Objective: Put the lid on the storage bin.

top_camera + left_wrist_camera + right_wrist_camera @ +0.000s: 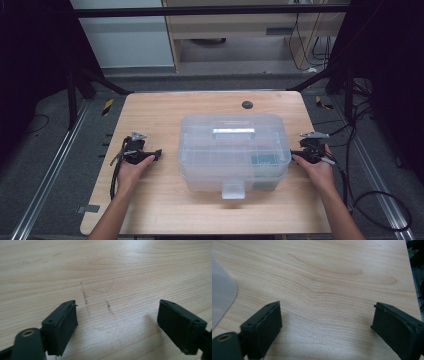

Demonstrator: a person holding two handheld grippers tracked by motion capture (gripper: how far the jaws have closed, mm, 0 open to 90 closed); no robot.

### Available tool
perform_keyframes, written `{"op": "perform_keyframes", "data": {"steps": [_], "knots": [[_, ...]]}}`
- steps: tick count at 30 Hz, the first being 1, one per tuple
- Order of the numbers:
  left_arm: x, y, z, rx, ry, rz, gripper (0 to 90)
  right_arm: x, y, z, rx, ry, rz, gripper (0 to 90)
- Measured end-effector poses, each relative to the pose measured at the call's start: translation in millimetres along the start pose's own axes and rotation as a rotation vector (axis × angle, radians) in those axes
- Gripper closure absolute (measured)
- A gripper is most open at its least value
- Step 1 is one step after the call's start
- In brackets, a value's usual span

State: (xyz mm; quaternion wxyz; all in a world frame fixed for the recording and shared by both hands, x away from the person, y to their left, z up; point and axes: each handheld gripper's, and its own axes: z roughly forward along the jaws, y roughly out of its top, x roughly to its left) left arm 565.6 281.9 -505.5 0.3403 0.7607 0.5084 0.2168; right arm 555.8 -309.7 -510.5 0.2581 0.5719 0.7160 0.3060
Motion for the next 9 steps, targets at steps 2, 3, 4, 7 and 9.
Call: {"op": "perform_keyframes", "data": {"steps": [2,3,4,7,9], "knots": [[-0.5,0.0,1.1,-0.004,0.008,0.004,11.4,-0.2,0.3,2.4,0.011,0.005,0.026,1.4],[-1.1,0.3,1.6,0.001,0.014,0.01,11.4,-0.2,0.3,2.4,0.011,0.005,0.026,1.4],[-3.0,0.9,3.5,0.023,0.032,0.023,5.8,0.9,0.6,2.9,0.014,0.001,0.033,0.5],[-3.0,0.9,4.0,0.03,0.035,0.014,1.1,2.5,0.5,2.9,0.017,-0.016,0.041,0.3],[-3.1,1.0,4.3,0.033,0.041,0.01,0.4,3.5,0.5,2.8,0.018,-0.024,0.043,0.3]]}}
